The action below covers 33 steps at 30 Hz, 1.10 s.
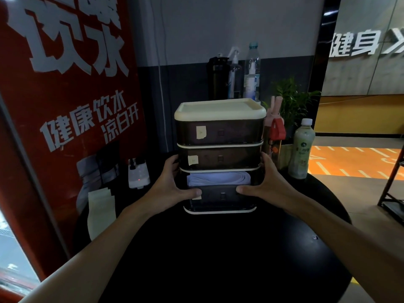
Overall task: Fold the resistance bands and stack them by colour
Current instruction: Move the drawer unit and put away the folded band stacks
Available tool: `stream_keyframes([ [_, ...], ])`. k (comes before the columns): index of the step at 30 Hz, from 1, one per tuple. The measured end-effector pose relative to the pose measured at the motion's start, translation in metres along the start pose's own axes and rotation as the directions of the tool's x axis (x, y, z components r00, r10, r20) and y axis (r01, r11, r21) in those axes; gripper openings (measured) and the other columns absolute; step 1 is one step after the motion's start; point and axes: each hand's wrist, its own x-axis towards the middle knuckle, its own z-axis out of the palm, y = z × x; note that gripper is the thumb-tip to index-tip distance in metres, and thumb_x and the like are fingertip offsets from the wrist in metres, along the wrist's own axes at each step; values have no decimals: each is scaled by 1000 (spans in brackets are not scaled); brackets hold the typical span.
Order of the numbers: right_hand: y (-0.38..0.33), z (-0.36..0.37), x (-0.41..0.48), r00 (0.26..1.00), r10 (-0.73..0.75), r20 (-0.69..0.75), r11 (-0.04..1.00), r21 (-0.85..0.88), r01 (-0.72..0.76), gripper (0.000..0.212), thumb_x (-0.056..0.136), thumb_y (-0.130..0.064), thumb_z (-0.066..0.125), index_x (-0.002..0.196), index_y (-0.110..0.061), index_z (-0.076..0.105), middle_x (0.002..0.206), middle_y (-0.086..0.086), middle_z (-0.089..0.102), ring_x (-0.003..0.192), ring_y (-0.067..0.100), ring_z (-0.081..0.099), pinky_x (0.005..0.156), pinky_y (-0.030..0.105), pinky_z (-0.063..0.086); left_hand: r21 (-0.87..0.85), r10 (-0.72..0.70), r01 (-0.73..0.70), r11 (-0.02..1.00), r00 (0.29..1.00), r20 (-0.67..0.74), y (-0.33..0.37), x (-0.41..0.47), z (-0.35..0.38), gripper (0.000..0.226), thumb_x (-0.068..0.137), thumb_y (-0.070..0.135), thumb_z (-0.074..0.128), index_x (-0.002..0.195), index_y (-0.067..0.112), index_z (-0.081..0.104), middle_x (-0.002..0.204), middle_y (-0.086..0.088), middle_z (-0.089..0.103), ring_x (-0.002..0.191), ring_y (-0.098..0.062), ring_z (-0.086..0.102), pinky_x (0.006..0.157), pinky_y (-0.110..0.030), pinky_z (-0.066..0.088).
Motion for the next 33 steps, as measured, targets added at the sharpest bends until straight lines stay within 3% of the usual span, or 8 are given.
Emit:
stream_keyframes([
  [5,1,4,6,998,32,-53,998,-46,-35,113,63,-40,89,150,-27,17,149,-7,20,137,16,29,113,36,32,10,4,-4,1000,998,-55,-4,5,3,112,68,27,89,153,22,17,147,7,41,133,-10,43,112,-33,38],
  [9,2,7,8,997,48,-67,995,87,-42,104,67,-28,88,146,-25,22,135,-8,37,123,13,43,100,29,39,31,5,-2,1000,996,-85,-7,10,7,106,70,26,88,153,19,23,143,8,46,127,-6,46,98,-15,41],
  [14,4,10,11,994,52,-98,987,157,-36,99,68,-24,88,142,-24,24,120,-15,45,113,9,50,93,26,41,15,-10,12,1000,993,-117,-10,13,10,112,62,42,86,151,20,21,143,3,47,133,-9,44,111,-32,39],
  [19,12,18,17,982,71,-177,992,118,-51,95,61,-36,91,136,-24,34,134,-5,45,120,13,49,104,33,42,25,-15,19,1000,987,-160,-11,16,13,92,72,29,86,143,22,28,132,7,50,121,-7,49,103,-27,42],
  [22,15,21,22,973,59,-223,997,64,-46,97,58,-41,91,137,-22,37,132,-6,39,126,16,44,110,39,39,26,-14,19,999,981,-193,-11,19,15,87,74,26,86,141,20,30,127,7,51,118,-9,51,97,-22,41],
  [27,18,25,27,962,45,-271,999,42,-35,98,58,-40,91,137,-17,37,127,-7,35,127,17,42,111,39,38,44,-11,22,999,974,-226,-11,23,18,72,76,21,85,126,25,33,109,22,49,98,11,50,75,1,39],
  [33,21,29,30,942,20,-334,999,41,-7,89,61,-37,91,131,-15,40,124,-6,40,121,15,44,106,33,40,50,5,9,999,964,-266,-12,26,20,68,75,17,85,121,23,35,106,24,49,92,18,48,75,2,39],
])
